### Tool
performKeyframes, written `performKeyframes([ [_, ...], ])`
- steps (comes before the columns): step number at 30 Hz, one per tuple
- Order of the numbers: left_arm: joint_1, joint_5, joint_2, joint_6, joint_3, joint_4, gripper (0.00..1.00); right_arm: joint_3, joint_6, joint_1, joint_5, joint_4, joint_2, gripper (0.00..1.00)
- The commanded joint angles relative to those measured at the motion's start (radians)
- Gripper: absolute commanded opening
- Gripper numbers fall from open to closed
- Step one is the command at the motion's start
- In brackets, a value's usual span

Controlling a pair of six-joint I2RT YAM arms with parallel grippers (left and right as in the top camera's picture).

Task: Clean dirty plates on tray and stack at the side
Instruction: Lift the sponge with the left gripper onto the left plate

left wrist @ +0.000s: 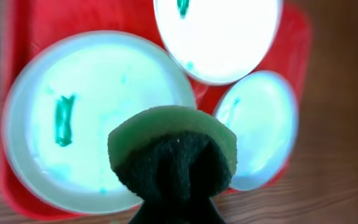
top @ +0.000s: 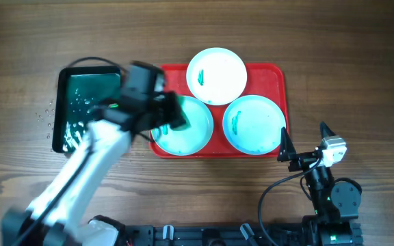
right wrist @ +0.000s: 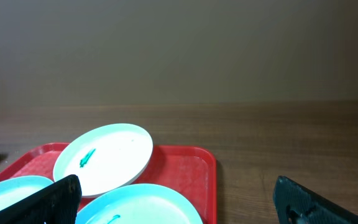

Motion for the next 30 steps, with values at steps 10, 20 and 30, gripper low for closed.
performKeyframes([
  [10, -0.132, -0.261, 0.361, 0.019, -0.016, 0.138, 0.17, -0.002, -0.009, -0.005, 0.018, 0.005, 0.001, 1.0],
  [20, -0.118, -0.25, 0.286, 0.02, 0.051, 0.051, 1.0, -0.002, -0.009, -0.005, 0.017, 0.005, 0.001, 1.0],
  [30, -0.074, -0.251, -0.081, 0.019, 0.129, -0.223, 1.0, -0.002, -0.009, -0.005, 0.018, 0.005, 0.001, 1.0],
])
